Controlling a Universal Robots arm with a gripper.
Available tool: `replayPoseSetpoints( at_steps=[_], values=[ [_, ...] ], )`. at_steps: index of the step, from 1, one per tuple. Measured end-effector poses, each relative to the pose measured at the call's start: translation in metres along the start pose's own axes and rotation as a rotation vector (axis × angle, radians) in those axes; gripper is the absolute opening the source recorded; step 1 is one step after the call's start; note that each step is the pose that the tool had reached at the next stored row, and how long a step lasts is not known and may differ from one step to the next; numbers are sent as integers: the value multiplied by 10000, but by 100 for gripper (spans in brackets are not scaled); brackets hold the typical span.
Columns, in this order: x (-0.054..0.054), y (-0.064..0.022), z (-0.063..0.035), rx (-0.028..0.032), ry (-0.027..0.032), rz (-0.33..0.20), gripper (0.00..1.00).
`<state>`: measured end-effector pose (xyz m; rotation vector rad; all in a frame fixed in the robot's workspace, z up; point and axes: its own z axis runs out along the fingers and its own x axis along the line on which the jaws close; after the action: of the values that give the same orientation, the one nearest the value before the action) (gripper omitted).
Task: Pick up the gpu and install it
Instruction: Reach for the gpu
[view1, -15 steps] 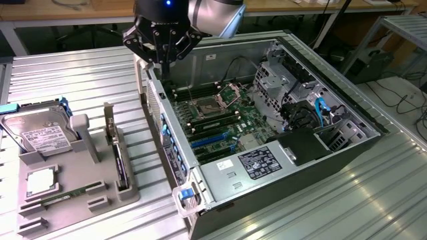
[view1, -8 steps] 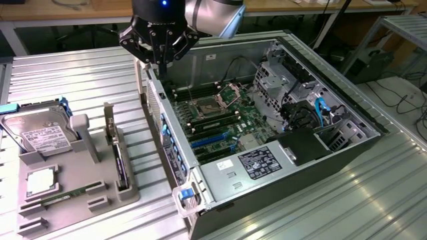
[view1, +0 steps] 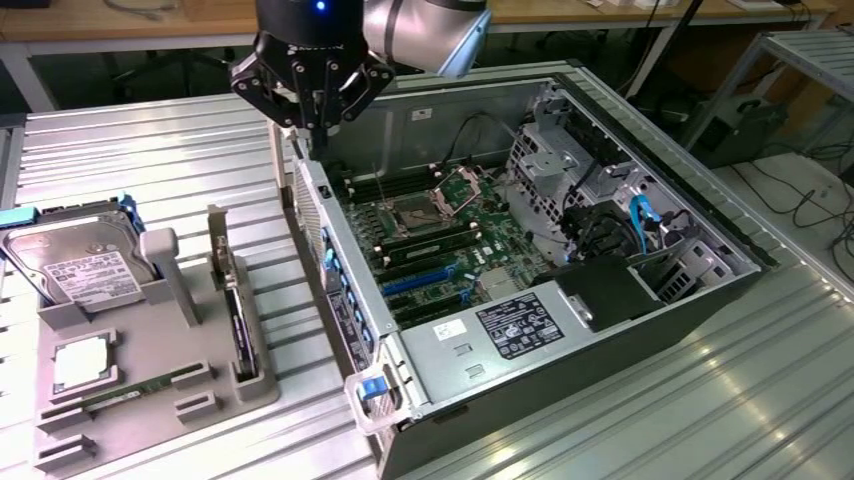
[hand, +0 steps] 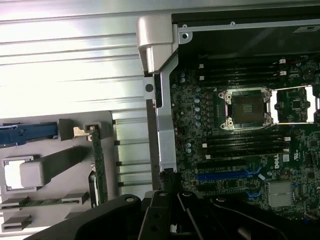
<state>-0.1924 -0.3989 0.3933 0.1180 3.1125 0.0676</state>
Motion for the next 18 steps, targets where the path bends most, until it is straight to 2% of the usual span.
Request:
replayPoseSetpoints(
  at_steps=[18],
  values=[
    [136,-13,-4,0,-1,0,11]
  ],
)
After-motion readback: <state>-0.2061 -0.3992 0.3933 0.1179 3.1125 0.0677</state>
